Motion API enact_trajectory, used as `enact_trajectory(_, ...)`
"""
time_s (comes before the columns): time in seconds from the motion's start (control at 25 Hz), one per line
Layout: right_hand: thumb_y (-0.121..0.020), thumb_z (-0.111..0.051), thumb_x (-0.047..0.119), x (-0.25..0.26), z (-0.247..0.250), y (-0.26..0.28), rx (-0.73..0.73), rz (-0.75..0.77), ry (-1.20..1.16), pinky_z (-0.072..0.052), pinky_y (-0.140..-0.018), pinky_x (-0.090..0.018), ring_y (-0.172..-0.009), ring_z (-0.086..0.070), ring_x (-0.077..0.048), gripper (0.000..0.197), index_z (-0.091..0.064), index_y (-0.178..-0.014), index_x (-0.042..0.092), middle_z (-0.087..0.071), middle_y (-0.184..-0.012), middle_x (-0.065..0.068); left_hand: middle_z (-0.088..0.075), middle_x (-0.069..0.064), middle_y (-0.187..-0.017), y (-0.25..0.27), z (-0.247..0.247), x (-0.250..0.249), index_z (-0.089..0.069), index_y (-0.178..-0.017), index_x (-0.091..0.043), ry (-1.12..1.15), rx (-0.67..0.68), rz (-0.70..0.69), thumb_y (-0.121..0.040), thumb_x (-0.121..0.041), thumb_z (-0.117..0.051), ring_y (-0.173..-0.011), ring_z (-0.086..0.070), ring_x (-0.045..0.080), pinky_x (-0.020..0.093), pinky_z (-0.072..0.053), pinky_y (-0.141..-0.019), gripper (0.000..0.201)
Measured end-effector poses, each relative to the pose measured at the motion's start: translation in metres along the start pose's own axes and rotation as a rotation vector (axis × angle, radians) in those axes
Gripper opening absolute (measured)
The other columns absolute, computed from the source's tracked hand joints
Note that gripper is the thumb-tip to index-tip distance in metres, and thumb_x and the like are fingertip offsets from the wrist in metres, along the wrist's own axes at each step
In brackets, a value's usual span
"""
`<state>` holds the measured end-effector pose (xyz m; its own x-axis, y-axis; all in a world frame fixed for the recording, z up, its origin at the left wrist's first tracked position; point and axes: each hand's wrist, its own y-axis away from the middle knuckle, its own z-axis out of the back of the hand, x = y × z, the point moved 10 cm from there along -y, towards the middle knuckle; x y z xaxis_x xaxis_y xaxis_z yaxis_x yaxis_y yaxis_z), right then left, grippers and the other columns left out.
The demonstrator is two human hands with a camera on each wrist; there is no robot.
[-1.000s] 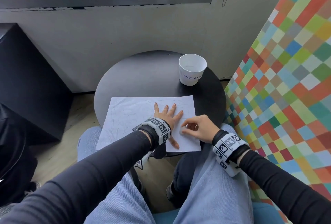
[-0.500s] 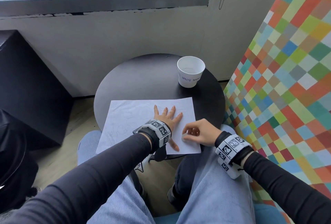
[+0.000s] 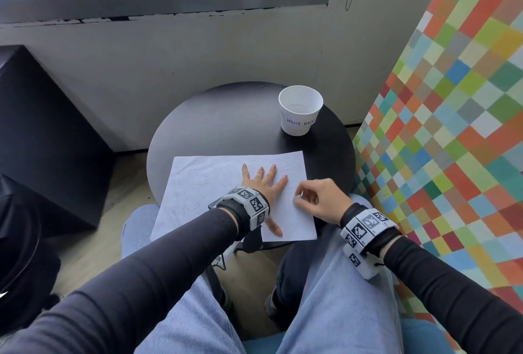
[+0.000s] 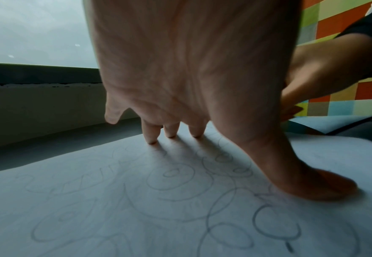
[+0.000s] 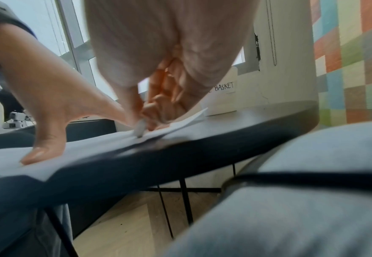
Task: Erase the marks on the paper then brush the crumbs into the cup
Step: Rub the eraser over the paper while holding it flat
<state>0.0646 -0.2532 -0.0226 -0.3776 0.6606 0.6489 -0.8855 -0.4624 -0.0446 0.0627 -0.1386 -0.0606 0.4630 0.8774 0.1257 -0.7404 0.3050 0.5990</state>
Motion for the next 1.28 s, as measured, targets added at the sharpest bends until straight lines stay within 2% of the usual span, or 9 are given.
enact_trajectory(0.08, -0.079, -0.073, 0.025, 0.010, -0.016, 0.005, 0.116, 0.059, 0.017, -0.037, -0.059, -0.010, -0.059, -0.052, -0.008, 0.007, -0.068, -0.080, 0.020, -0.057, -0.060, 0.007, 0.024, 0.009, -0.162, 0.000, 0.000, 0.000, 0.020, -0.155, -0.024, -0.002, -0.003, 0.001, -0.058, -0.082, -0.070, -0.151, 0.009, 0.036, 0.072, 0.003, -0.111, 0.145)
enact_trajectory(0.24, -0.080, -0.072, 0.024, -0.005, 0.006, 0.000, -0.063, -0.029, 0.049, -0.038, -0.061, -0.015, -0.055, -0.051, -0.004, 0.006, -0.069, -0.080, 0.019, -0.056, -0.061, 0.010, 0.024, 0.010, -0.162, 0.000, 0.000, 0.000, 0.020, -0.155, -0.024, 0.001, -0.004, -0.003, -0.058, -0.082, -0.070, -0.151, 0.009, 0.036, 0.072, 0.002, -0.112, 0.144)
enact_trajectory(0.4, -0.079, -0.075, 0.025, 0.006, -0.013, 0.007, 0.104, 0.035, -0.011, -0.038, -0.058, -0.011, -0.057, -0.052, -0.007, 0.006, -0.072, -0.081, 0.021, -0.060, -0.062, 0.006, 0.023, 0.010, -0.162, 0.001, 0.000, 0.000, 0.019, -0.155, -0.025, 0.009, -0.011, -0.005, -0.058, -0.081, -0.071, -0.151, 0.009, 0.037, 0.072, 0.001, -0.112, 0.144)
enact_trajectory(0.52, -0.078, -0.075, 0.024, -0.004, 0.004, 0.004, -0.035, -0.019, 0.005, -0.038, -0.059, -0.014, -0.055, -0.052, -0.008, 0.007, -0.071, -0.080, 0.018, -0.059, -0.061, 0.007, 0.023, 0.010, -0.162, 0.000, 0.001, 0.000, 0.018, -0.155, -0.025, 0.020, -0.014, -0.008, -0.057, -0.081, -0.071, -0.151, 0.008, 0.036, 0.071, 0.001, -0.112, 0.144)
enact_trajectory(0.68, -0.078, -0.075, 0.023, 0.002, -0.010, 0.006, 0.079, 0.019, -0.026, -0.038, -0.056, -0.012, -0.057, -0.052, -0.010, 0.006, -0.071, -0.079, 0.018, -0.060, -0.061, 0.004, 0.023, 0.010, -0.162, -0.001, 0.000, 0.000, 0.019, -0.155, -0.025, 0.011, -0.011, -0.002, -0.057, -0.081, -0.071, -0.151, 0.008, 0.036, 0.071, 0.001, -0.112, 0.145)
enact_trajectory(0.8, -0.078, -0.074, 0.022, -0.005, 0.004, 0.004, -0.028, -0.030, -0.015, -0.038, -0.057, -0.013, -0.056, -0.051, -0.009, 0.006, -0.070, -0.078, 0.017, -0.059, -0.060, 0.004, 0.023, 0.009, -0.162, -0.001, 0.001, 0.000, 0.019, -0.155, -0.025, 0.010, -0.013, -0.004, -0.057, -0.082, -0.071, -0.151, 0.008, 0.037, 0.071, 0.002, -0.112, 0.145)
enact_trajectory(0.96, -0.077, -0.075, 0.021, 0.001, -0.011, 0.005, 0.095, -0.001, -0.039, -0.038, -0.056, -0.011, -0.055, -0.051, -0.008, 0.006, -0.070, -0.078, 0.018, -0.058, -0.059, 0.004, 0.023, 0.010, -0.162, 0.000, 0.000, 0.000, 0.020, -0.155, -0.024, 0.003, -0.008, 0.001, -0.057, -0.081, -0.071, -0.151, 0.009, 0.037, 0.071, 0.002, -0.112, 0.145)
enact_trajectory(1.08, -0.077, -0.074, 0.020, -0.006, 0.002, 0.004, -0.010, -0.036, -0.025, -0.037, -0.055, -0.010, -0.054, -0.050, -0.009, 0.007, -0.067, -0.076, 0.018, -0.057, -0.059, 0.005, 0.023, 0.010, -0.162, 0.000, 0.001, -0.001, 0.019, -0.155, -0.024, -0.003, -0.018, -0.002, -0.058, -0.081, -0.071, -0.151, 0.008, 0.037, 0.070, 0.001, -0.112, 0.144)
enact_trajectory(1.28, -0.077, -0.074, 0.018, -0.004, 0.000, 0.005, 0.014, -0.031, -0.044, -0.037, -0.055, -0.011, -0.054, -0.050, -0.008, 0.006, -0.068, -0.076, 0.019, -0.056, -0.057, 0.007, 0.022, 0.011, -0.162, 0.000, 0.001, 0.000, 0.019, -0.155, -0.024, -0.006, -0.022, 0.001, -0.057, -0.082, -0.071, -0.151, 0.007, 0.037, 0.071, 0.000, -0.113, 0.145)
